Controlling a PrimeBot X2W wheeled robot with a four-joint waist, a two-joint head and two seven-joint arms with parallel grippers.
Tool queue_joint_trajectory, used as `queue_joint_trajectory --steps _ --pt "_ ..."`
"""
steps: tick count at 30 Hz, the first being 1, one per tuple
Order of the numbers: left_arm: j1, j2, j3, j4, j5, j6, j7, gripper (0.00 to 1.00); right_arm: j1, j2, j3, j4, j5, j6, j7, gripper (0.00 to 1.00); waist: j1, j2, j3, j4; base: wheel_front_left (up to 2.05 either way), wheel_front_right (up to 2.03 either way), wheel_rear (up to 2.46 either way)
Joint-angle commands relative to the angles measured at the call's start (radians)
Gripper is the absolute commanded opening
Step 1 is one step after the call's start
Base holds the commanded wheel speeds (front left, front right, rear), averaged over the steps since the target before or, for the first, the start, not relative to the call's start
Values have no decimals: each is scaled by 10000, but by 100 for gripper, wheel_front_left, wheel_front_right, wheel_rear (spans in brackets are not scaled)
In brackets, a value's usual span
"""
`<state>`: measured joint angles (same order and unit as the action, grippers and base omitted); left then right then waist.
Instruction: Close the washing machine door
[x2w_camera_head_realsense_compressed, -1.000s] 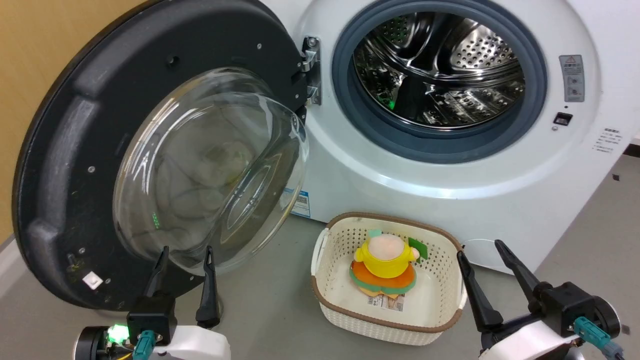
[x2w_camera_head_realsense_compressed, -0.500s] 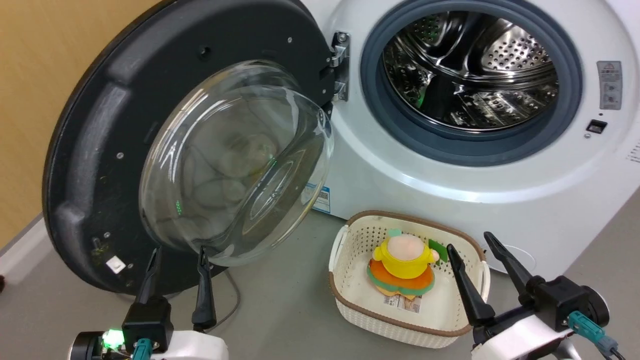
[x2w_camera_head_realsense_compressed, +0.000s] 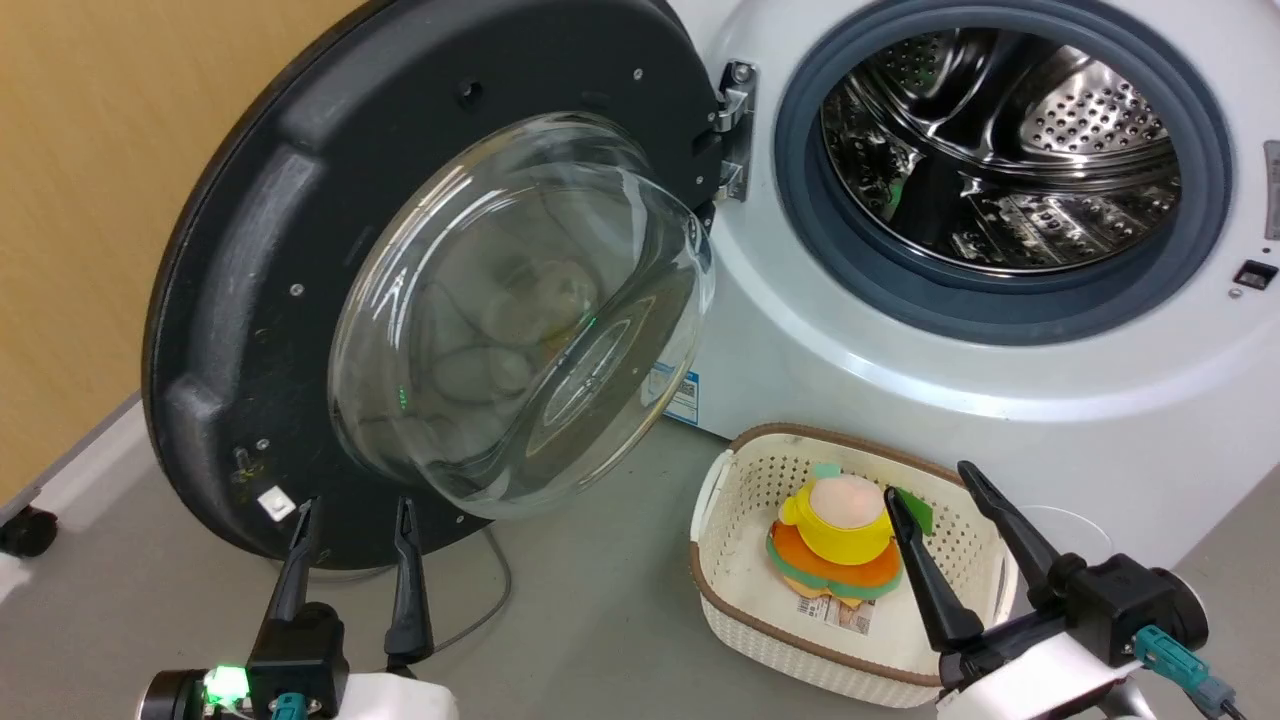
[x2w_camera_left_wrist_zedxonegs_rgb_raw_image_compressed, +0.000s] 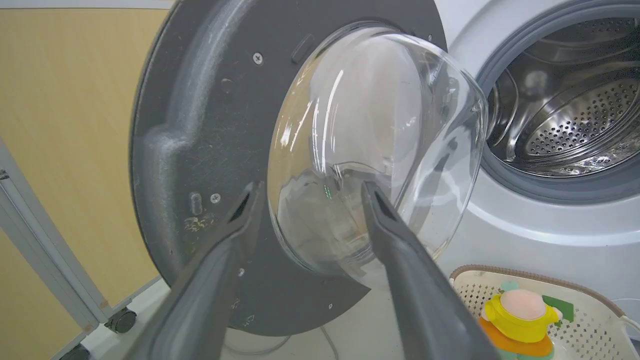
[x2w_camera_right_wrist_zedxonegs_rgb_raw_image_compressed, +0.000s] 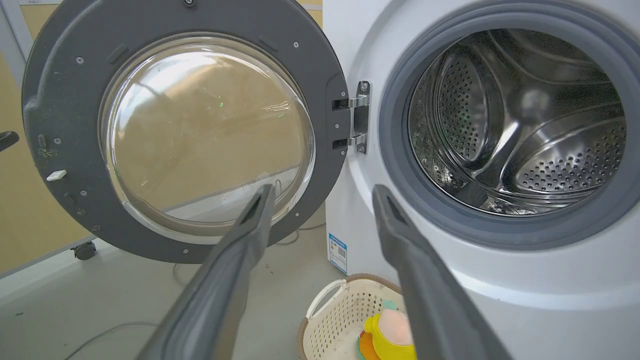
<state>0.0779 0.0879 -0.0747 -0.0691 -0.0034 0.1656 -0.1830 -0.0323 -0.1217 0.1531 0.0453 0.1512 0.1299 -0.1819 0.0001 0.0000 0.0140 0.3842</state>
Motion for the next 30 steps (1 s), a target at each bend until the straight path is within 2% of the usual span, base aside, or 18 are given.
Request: queue_joint_trajectory --steps 1,30 --pt "127 68 -43 -70 -43 92 -111 100 -163 -81 72 32 101 6 -123 100 -1 0 -3 97 0 0 0" --pt "250 347 -363 -219 -170 551 -697 100 -128 -302 466 85 557 8 -709 100 -1 0 14 1275 0 0 0"
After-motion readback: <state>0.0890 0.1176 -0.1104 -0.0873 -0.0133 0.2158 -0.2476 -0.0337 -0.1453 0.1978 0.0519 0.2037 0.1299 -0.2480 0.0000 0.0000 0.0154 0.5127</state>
